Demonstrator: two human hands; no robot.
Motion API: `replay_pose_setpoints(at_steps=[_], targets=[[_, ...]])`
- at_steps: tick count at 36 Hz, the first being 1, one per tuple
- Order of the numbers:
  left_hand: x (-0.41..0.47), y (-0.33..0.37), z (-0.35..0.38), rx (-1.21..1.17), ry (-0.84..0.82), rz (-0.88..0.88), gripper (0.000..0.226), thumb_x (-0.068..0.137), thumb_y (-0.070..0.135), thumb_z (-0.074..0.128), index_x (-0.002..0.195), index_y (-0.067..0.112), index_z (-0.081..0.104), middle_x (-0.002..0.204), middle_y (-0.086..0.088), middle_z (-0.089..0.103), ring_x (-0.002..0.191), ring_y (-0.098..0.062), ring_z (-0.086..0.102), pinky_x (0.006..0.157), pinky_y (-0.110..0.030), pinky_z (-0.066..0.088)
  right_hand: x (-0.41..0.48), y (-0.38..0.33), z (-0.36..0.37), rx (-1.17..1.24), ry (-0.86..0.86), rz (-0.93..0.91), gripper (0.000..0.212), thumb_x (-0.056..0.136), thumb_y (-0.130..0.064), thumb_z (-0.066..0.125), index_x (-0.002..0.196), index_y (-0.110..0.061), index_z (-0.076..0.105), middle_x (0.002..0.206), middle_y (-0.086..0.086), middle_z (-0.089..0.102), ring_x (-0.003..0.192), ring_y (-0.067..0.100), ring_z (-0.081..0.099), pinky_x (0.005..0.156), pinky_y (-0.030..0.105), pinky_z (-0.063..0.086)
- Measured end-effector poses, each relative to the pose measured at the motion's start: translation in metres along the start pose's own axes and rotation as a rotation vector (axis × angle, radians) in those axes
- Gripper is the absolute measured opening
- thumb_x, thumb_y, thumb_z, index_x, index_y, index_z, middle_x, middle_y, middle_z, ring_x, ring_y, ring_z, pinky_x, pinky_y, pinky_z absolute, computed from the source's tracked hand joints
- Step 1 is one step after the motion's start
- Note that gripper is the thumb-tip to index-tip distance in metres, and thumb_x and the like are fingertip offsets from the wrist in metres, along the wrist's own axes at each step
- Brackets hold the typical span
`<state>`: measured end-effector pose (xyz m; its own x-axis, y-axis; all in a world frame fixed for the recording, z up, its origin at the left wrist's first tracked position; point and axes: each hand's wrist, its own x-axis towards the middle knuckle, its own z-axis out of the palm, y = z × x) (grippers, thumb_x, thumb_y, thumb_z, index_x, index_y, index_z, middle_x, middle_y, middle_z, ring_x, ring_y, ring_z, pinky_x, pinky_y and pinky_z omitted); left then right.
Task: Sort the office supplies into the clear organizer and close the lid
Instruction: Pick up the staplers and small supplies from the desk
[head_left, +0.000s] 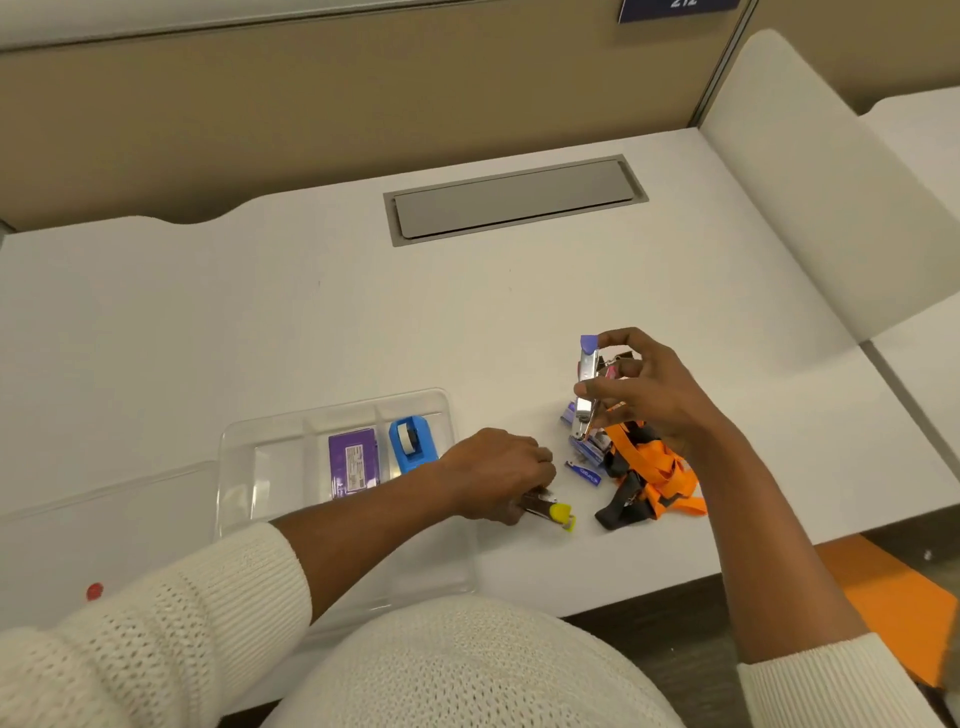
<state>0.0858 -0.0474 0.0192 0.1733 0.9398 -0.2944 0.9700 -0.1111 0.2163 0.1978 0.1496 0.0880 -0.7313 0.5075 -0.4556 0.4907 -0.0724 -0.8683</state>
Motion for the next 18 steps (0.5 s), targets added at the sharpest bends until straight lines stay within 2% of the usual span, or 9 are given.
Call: replay_pose_setpoints(at_steps=[3, 6, 8, 10, 12, 14, 16, 18], targets=[[-0.018, 0.0, -0.014, -0.188, 0.072, -0.127, 0.037, 0.086, 0.036, 0.075, 0.118, 0.022, 0.065, 0.11, 0.004, 0.066, 0.096, -0.019, 0.06, 0.068, -0.032, 0.043, -0.003, -0.006, -0.005, 0.034, 0.027, -0.018, 0.055, 0.082, -0.002, 0.086, 0.128, -0.02, 0.063, 0.1, 0.035, 0.07, 0.074, 0.038, 0.075, 0.063, 0.037, 0.063], [-0.049, 0.001, -0.026, -0.405, 0.233, -0.303, 0.037, 0.083, 0.047, 0.077, 0.115, 0.032, 0.066, 0.107, 0.014, 0.067, 0.094, -0.009, 0.062, 0.074, -0.036, 0.054, -0.007, -0.013, -0.009, 0.007, 0.049, -0.046, 0.056, 0.082, -0.003, 0.085, 0.13, -0.021, 0.062, 0.106, 0.036, 0.069, 0.075, 0.034, 0.076, 0.066, 0.041, 0.065], [-0.076, 0.002, -0.03, -0.59, 0.352, -0.425, 0.037, 0.078, 0.049, 0.083, 0.109, 0.035, 0.068, 0.101, 0.017, 0.069, 0.09, -0.006, 0.064, 0.075, -0.036, 0.057, -0.013, -0.02, -0.007, -0.014, 0.043, -0.058, 0.057, 0.082, -0.003, 0.086, 0.13, -0.021, 0.062, 0.105, 0.034, 0.069, 0.079, 0.039, 0.078, 0.066, 0.041, 0.065], [-0.104, 0.005, -0.029, -0.743, 0.44, -0.557, 0.038, 0.072, 0.047, 0.089, 0.103, 0.035, 0.07, 0.097, 0.018, 0.071, 0.088, -0.007, 0.067, 0.075, -0.036, 0.058, -0.02, -0.025, 0.003, -0.017, 0.002, -0.06, 0.056, 0.081, -0.001, 0.087, 0.127, -0.022, 0.064, 0.094, 0.028, 0.068, 0.081, 0.046, 0.076, 0.068, 0.046, 0.066], [-0.13, 0.011, -0.022, -0.817, 0.505, -0.725, 0.043, 0.065, 0.054, 0.089, 0.099, 0.037, 0.07, 0.095, 0.019, 0.072, 0.086, -0.007, 0.069, 0.076, -0.04, 0.06, -0.028, -0.028, 0.021, -0.039, -0.063, -0.051, 0.055, 0.078, 0.0, 0.088, 0.123, -0.022, 0.065, 0.082, 0.017, 0.064, 0.072, 0.04, 0.073, 0.071, 0.053, 0.066], [-0.152, 0.019, -0.012, -0.869, 0.563, -0.877, 0.046, 0.059, 0.061, 0.087, 0.096, 0.038, 0.07, 0.092, 0.02, 0.072, 0.083, -0.008, 0.07, 0.073, -0.042, 0.062, -0.035, -0.029, 0.045, -0.079, -0.128, -0.032, 0.056, 0.076, 0.0, 0.09, 0.12, -0.024, 0.066, 0.082, 0.015, 0.062, 0.066, 0.033, 0.072, 0.069, 0.052, 0.067], [-0.17, 0.029, -0.001, -0.918, 0.595, -0.987, 0.042, 0.06, 0.055, 0.093, 0.09, 0.034, 0.072, 0.087, 0.02, 0.072, 0.078, -0.008, 0.07, 0.069, -0.037, 0.062, -0.043, -0.024, 0.071, -0.13, -0.197, -0.002, 0.058, 0.074, -0.003, 0.092, 0.118, -0.028, 0.065, 0.088, 0.019, 0.064, 0.066, 0.035, 0.076, 0.067, 0.05, 0.067], [-0.186, 0.036, 0.008, -0.953, 0.606, -1.067, 0.035, 0.065, 0.042, 0.097, 0.088, 0.033, 0.073, 0.084, 0.021, 0.073, 0.076, -0.007, 0.069, 0.064, -0.022, 0.058, -0.051, -0.016, 0.099, -0.203, -0.258, 0.036, 0.06, 0.072, -0.007, 0.094, 0.116, -0.033, 0.062, 0.097, 0.02, 0.068, 0.07, 0.038, 0.078, 0.068, 0.051, 0.067]])
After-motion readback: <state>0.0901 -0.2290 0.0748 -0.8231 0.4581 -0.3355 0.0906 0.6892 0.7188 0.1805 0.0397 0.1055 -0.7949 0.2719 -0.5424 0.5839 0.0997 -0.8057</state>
